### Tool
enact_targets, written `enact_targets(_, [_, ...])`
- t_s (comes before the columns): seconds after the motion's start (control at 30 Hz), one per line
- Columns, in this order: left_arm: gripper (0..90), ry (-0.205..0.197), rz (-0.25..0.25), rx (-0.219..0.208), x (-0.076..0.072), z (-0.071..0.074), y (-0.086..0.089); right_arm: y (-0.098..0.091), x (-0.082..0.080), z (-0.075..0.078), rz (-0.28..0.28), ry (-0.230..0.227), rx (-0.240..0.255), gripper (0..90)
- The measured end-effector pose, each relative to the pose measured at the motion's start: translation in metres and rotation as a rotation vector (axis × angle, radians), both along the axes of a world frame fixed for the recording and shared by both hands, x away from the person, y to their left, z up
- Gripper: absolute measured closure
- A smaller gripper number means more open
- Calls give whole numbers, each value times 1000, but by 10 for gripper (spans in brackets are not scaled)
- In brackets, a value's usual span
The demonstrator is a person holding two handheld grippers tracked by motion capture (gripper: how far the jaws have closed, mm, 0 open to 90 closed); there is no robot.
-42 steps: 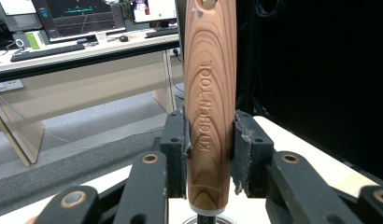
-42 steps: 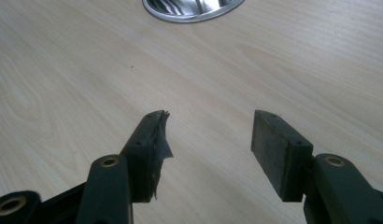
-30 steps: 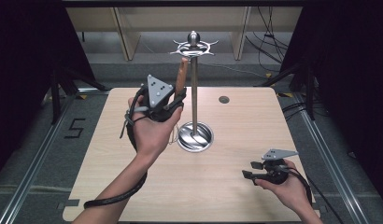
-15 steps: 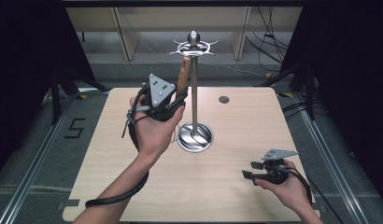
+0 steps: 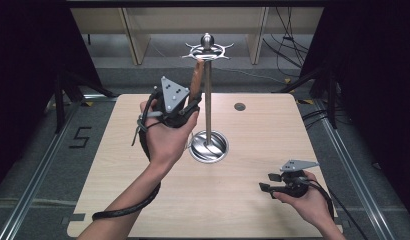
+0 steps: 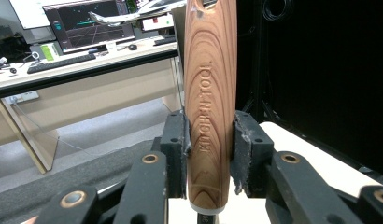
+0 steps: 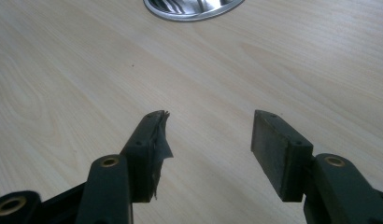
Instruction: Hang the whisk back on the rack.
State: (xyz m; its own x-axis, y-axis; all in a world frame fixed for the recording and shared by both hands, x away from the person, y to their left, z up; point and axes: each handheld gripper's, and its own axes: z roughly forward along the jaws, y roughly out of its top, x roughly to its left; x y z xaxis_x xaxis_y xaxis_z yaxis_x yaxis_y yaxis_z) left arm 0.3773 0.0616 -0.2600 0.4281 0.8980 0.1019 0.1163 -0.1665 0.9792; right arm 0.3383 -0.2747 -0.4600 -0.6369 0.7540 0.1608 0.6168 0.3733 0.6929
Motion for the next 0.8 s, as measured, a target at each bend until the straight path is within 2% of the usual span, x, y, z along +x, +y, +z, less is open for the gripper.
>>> enact_targets(0.17, [677, -1, 6, 1, 1, 0, -2, 0, 0, 0, 0, 1, 3, 459])
enact_targets(0.23, [677, -3, 8, 6, 1, 0, -2, 1, -2, 1, -8, 27, 12, 459])
enact_targets(0.33, [677, -2, 9, 8, 1, 0, -3, 1, -1, 1, -8, 26, 11, 459])
enact_targets(0.37, [677, -2, 9, 9, 2, 1, -3, 0, 0, 0, 1, 0, 1, 459])
enact_targets(0.8, [677, 1, 13, 15, 4, 1, -6, 0, 0, 0, 2, 3, -3, 459])
